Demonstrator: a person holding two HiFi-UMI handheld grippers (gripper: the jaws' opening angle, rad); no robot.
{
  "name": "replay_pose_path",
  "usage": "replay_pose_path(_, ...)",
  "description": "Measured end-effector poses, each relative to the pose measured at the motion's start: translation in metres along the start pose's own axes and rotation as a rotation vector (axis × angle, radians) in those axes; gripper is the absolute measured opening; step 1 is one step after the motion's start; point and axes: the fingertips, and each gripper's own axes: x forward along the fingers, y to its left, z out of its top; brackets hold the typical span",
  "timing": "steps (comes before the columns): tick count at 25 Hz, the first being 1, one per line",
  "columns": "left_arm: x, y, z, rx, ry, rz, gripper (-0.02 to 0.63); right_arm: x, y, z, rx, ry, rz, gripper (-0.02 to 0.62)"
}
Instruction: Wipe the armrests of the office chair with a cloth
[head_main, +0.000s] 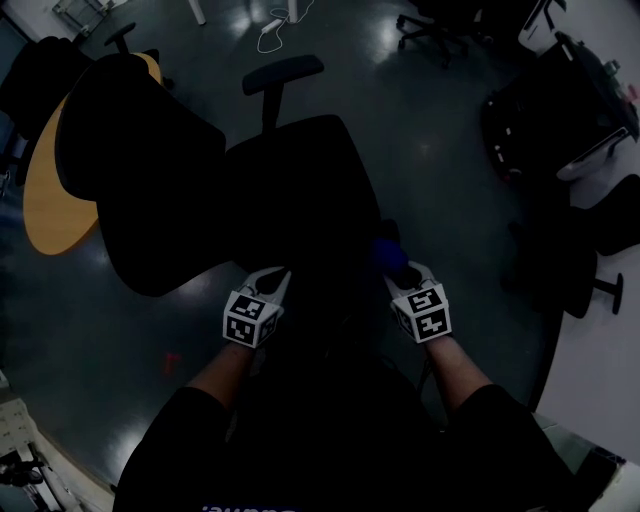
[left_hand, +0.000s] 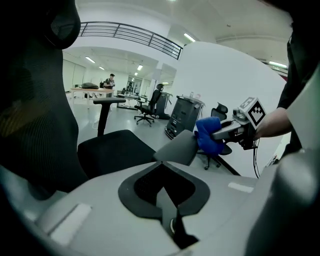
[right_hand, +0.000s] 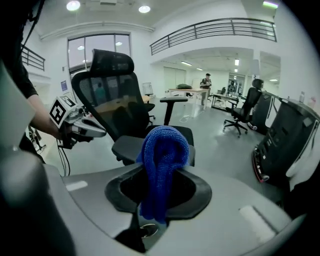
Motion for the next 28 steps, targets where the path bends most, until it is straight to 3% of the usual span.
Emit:
replay_pose_path(4,-0.006,0.025,0.022,-0.01,-0.008,0.088,0.015,-0.013,-0.062,-0.018,0.078,0.021,-0.092,0.101)
replay_pose_path(8,-0.023,0.052,0.027,-0.085,-0.029,0.205,0.015,-0.028,-0.088,-0.026,0.105,0.014,-0.119,0.101)
replay_pose_path(12,-0.047,0.083,0.029,-0.175,-0.047,0.367,0.014,-0.038,-0.087,-0.009,0.112,-0.033,-0.069,0.101)
replay_pose_path(15,-0.052,0.09,0.028,-0.2,-0.043,0.421,0.015,-0.041,-0.084,0.01,0.094,-0.07,-0.024,0.101)
replay_pose_path(20,-0.062,0.107,0.037,-0.315,-0.111,0.511,0.015,-0.045,-0.081,0.042,0.037,-0.112,0.033,0.101)
replay_pose_path(22,-0.063,0.109,0.044,-0.338,-0.138,0.505,0.015,-0.044,-0.077,0.057,0.03,-0.129,0.053,0.101)
replay_pose_path(25,-0.04,0.094,0.072,-0.313,-0.187,0.398,0.015,-0.039,-0.073,0.089,0.035,-0.166,0.071,0.101)
replay_pose_path(28,0.006,0.093,0.126,-0.266,-0.239,0.294,0.015,-0.02,-0.08,0.138,0.042,-0.21,0.065,0.101)
